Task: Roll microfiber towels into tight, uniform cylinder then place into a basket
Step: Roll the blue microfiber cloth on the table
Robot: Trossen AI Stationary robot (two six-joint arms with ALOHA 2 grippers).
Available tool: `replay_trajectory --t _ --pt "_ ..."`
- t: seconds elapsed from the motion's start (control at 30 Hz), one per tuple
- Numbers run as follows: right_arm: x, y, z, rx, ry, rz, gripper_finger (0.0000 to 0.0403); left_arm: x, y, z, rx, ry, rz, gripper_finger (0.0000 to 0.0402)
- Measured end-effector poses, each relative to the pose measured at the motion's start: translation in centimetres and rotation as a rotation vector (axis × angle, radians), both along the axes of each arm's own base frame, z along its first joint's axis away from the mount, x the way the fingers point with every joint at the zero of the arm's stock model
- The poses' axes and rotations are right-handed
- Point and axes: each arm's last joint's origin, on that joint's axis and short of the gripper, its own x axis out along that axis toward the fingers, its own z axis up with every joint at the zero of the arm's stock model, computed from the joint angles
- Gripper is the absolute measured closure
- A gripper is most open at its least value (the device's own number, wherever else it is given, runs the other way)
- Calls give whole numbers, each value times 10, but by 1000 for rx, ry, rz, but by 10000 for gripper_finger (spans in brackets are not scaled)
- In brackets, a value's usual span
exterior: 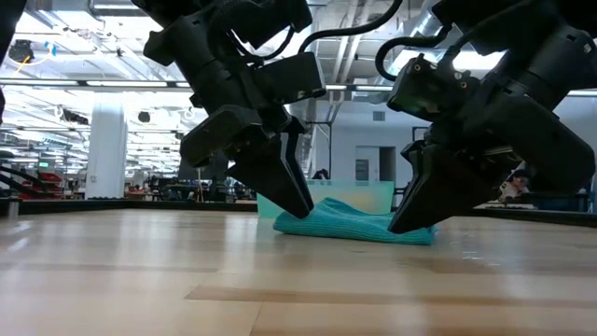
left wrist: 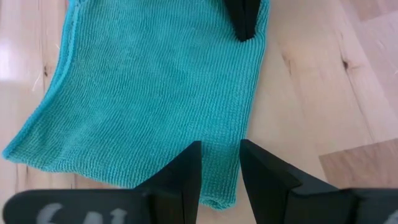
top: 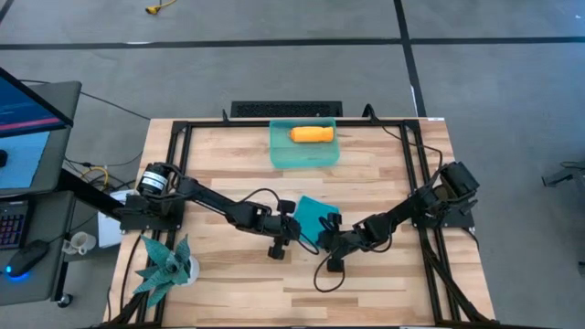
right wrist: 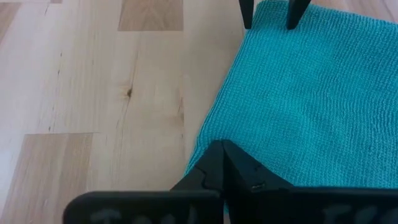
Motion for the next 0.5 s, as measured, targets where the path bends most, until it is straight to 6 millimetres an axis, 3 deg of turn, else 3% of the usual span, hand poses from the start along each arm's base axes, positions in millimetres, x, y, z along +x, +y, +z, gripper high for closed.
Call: replay_trajectory --t 0.5 --pt "-1 0 -1 -1 5 0 383 -11 13 -18 -99 39 17 299"
